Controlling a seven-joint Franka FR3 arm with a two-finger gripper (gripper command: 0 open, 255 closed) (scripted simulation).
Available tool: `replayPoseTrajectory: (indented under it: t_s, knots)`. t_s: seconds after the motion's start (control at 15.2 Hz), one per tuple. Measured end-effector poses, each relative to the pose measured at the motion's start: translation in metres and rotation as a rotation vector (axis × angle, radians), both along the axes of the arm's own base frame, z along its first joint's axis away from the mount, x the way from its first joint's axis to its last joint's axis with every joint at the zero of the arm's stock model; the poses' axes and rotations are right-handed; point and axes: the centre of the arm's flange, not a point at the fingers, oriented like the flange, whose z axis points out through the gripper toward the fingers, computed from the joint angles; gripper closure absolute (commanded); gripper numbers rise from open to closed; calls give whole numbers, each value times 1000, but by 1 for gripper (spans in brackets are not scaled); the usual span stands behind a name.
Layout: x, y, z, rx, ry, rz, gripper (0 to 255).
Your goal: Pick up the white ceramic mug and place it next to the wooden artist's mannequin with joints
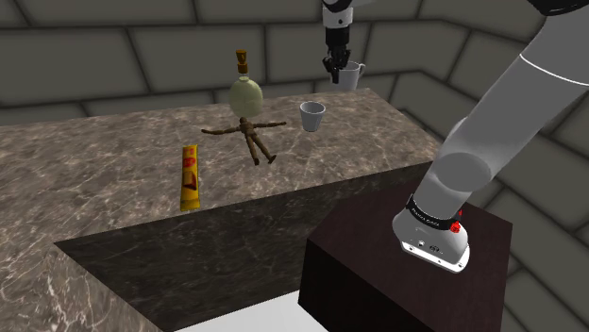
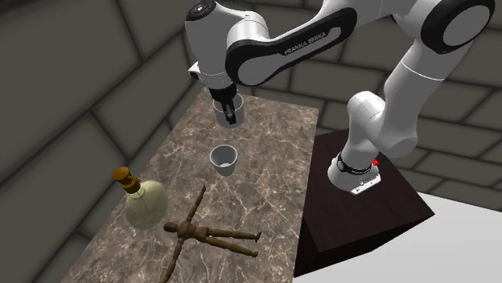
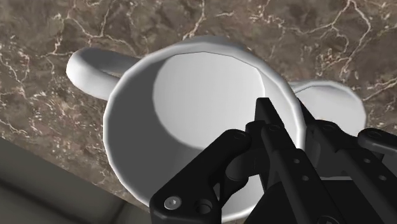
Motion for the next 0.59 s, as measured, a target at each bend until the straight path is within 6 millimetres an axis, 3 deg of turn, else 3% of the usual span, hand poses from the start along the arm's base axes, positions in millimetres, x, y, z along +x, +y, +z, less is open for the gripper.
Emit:
replayPoseTrajectory:
  t_s: [0.59]
  knots:
    - [-24,118,2,0,0,0,255]
